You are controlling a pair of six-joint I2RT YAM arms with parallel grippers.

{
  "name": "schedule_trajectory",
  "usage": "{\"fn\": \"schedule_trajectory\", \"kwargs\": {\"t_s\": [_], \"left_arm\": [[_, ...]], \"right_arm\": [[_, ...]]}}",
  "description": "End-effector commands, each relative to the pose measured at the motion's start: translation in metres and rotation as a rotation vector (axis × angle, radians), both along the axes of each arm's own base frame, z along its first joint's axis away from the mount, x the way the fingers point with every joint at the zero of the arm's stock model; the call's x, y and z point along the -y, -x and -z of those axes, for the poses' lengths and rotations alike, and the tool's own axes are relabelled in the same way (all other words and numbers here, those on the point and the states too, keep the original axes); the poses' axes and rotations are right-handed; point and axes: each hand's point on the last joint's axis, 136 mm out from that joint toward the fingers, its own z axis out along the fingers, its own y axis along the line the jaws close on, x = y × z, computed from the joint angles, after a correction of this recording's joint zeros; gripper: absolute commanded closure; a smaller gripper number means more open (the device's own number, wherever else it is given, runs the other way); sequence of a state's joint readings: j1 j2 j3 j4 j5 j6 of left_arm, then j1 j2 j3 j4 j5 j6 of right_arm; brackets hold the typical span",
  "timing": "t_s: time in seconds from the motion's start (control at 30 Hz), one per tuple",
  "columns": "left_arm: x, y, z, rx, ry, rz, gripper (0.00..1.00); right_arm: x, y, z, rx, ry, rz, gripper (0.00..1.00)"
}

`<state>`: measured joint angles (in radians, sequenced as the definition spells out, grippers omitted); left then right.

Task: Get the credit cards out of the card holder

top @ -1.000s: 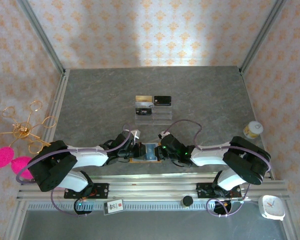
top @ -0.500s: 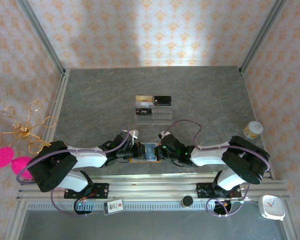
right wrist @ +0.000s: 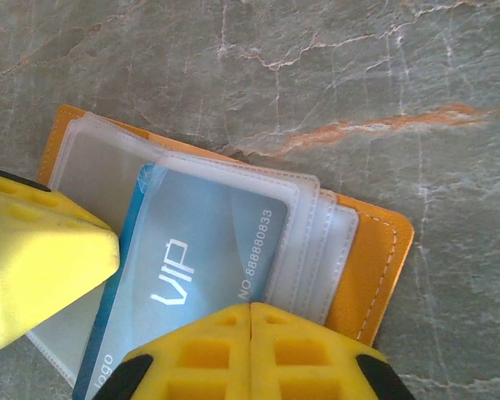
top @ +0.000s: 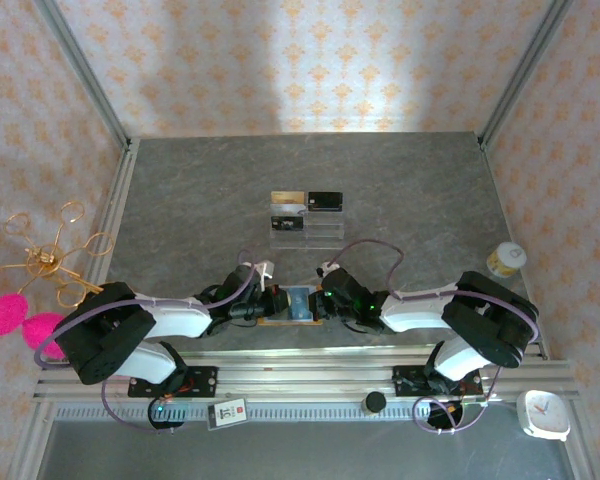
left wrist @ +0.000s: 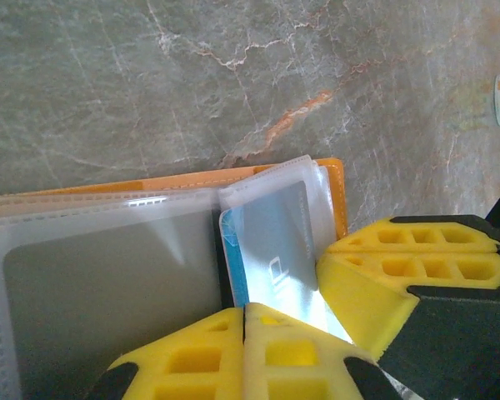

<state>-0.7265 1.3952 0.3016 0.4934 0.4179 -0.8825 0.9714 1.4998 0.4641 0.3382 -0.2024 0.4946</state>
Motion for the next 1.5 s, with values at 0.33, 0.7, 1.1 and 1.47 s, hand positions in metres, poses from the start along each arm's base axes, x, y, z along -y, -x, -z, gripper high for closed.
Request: {"fn": "schedule_trajectory", "kwargs": {"t_s": [0.33,0.7,1.1,1.47], "left_arm": [[-0.012,0.012,-0.010,0.023,0.024,0.031,1.00],[-0.002,0.011,-0.013,0.018,0.065,0.056,0.67],[-0.004,0.005,0.001,-0.012,0.014,0.033,0.70],[-0.010,0.007,0.006,-0.019,-0.001,0.010,0.91]], "right_arm": [[0.044,0.017,0.042,-0.095,0.185,0.076,0.93],[0.037,0.019,0.044,-0.110,0.171,0.051,0.93],[0.015,0.026,0.036,-0.115,0.105,-0.045,0.94],[0.010,0.028,0.035,-0.119,0.099,-0.068,0.95]]}}
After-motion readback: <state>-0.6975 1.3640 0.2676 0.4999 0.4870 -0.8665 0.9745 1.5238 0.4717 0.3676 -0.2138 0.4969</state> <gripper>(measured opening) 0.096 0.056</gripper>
